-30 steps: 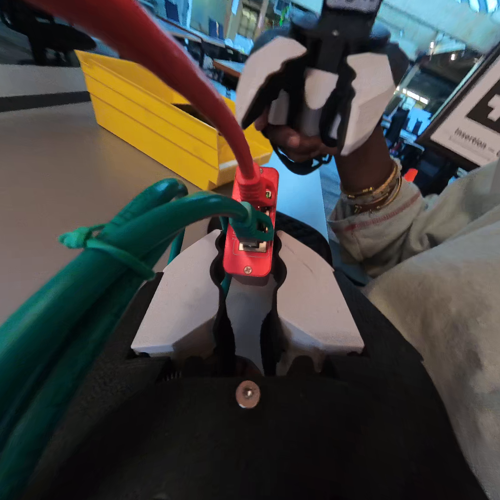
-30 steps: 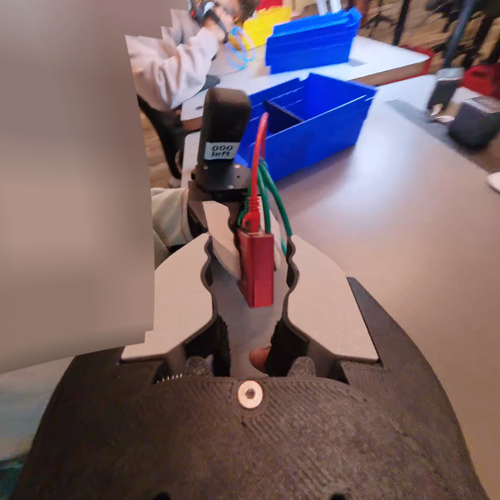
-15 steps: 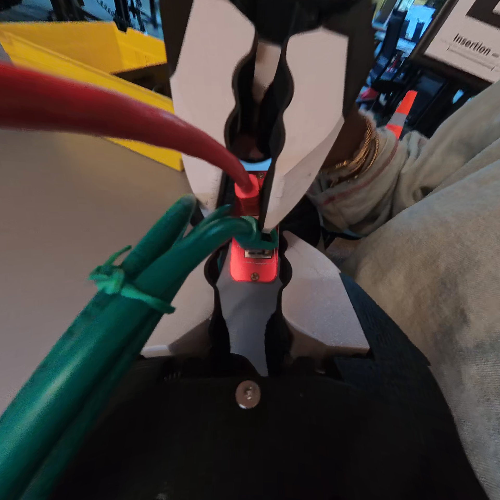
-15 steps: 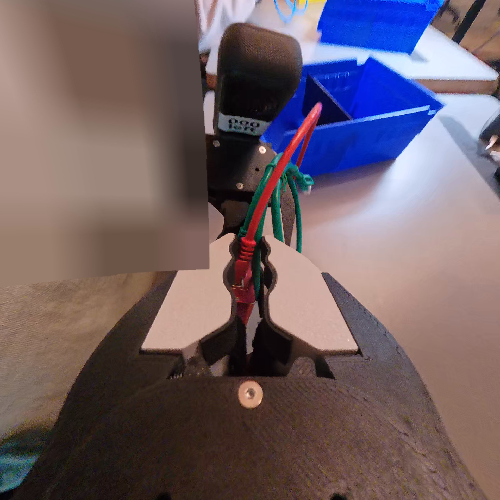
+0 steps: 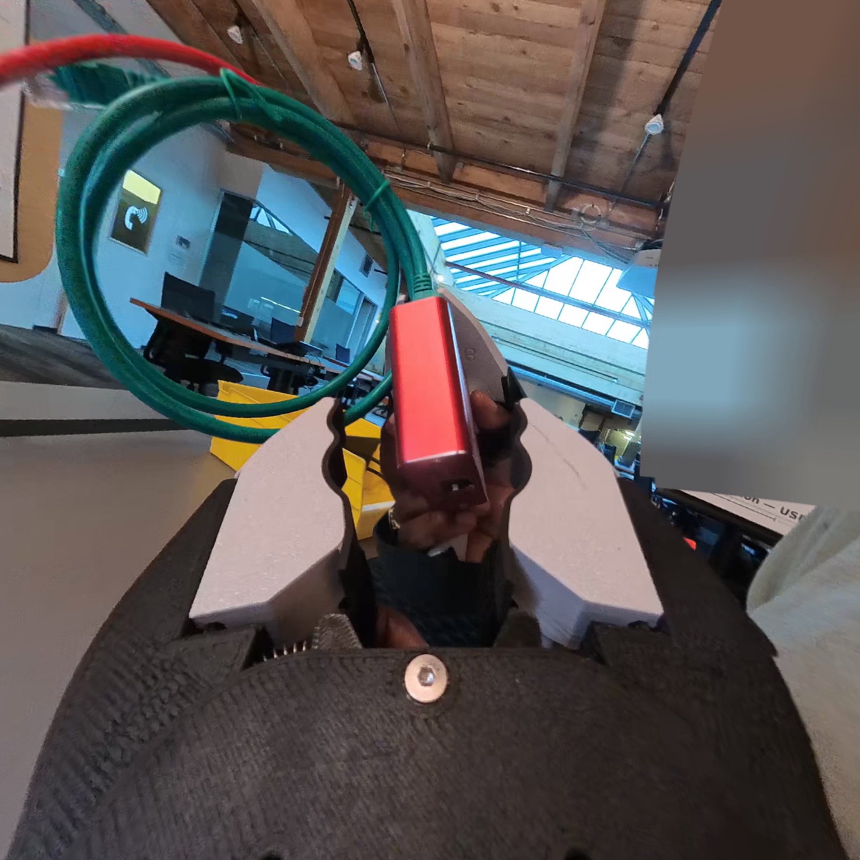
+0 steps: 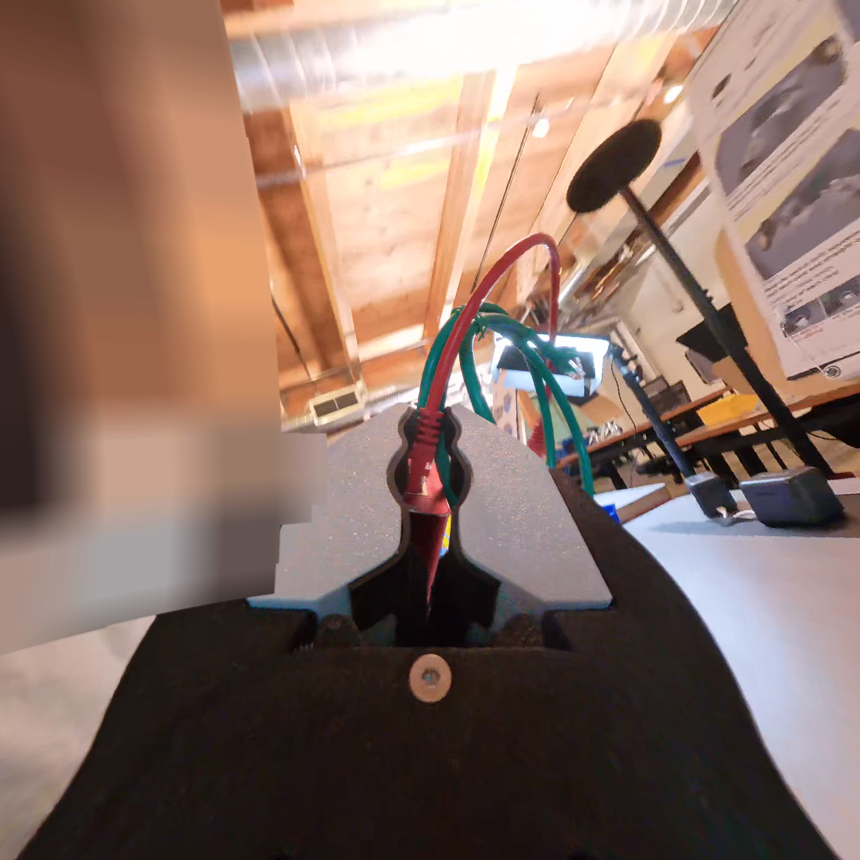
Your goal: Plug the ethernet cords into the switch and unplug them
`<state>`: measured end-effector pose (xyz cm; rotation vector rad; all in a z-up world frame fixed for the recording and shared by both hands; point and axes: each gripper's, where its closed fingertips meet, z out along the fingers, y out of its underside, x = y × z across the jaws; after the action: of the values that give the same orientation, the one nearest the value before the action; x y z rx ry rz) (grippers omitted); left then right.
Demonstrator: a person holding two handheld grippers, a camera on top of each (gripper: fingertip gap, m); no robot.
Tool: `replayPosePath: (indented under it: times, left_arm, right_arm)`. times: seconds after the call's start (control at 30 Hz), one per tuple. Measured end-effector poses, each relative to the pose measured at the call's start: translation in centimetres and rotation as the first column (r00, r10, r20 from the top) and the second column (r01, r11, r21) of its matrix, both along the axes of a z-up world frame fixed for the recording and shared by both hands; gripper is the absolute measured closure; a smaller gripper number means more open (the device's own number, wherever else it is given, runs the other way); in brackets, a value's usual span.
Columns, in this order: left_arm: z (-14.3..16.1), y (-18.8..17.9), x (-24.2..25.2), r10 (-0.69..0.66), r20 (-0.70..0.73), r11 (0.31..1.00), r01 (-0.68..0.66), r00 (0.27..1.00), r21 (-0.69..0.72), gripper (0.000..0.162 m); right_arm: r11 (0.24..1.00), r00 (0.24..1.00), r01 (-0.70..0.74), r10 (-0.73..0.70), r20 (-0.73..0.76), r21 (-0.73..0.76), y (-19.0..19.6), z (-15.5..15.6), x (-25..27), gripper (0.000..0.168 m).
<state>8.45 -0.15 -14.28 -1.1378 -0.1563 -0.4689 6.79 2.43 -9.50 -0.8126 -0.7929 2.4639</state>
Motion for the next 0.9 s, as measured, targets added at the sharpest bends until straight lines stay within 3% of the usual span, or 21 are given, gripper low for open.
replayPosePath:
  times: [0.13,0.23,0.3,0.33,0.43,0.53,0.67,0.9]
  left_arm:
    - [-1.2,0.7,0.0,-0.043,0.089,0.997,0.049,0.995,-0.062,0.090]
    - [-1.7,0.9,0.3,-0.072,0.141,0.995,0.081,0.987,-0.058,0.090]
    - [-1.0,0.7,0.3,-0.075,0.145,0.997,0.076,0.987,-0.005,0.110]
    - [-0.5,0.4,0.7,-0.089,0.111,0.996,0.087,0.990,0.027,0.131]
    - [0.2,-0.5,0.2,-0.095,0.070,0.995,0.093,0.993,0.034,0.135]
    - [0.5,-1.8,-1.0,-0.151,0.055,0.988,0.152,0.987,-0.009,0.135]
    - [0.6,-2.9,-1.8,-0.196,0.018,0.975,0.197,0.980,-0.107,0.136]
    - [0.4,-3.2,-1.8,-0.242,0.052,0.963,0.246,0.969,-0.107,0.136]
  right_arm:
    - [0.988,0.997,0.036,-0.045,-0.055,-0.150,0.8,0.2,0.3,0.158]
    - [0.983,0.994,0.039,-0.057,-0.097,-0.177,0.9,0.9,0.6,0.158]
    - [0.982,0.992,0.033,-0.054,-0.111,-0.187,0.5,0.9,0.7,0.158]
    - [0.981,0.992,0.022,-0.045,-0.117,-0.195,0.2,0.9,0.6,0.158]
    - [0.976,0.994,-0.026,0.003,-0.105,-0.218,0.2,0.7,0.3,0.157]
    - [0.993,0.998,-0.067,0.065,-0.017,-0.099,-0.2,-0.1,0.0,0.152]
    - [0.970,0.968,-0.222,0.208,0.140,0.095,-1.5,-1.7,0.2,0.140]
    - [0.922,0.930,-0.319,0.260,0.261,0.220,-2.2,-3.1,0.4,0.147]
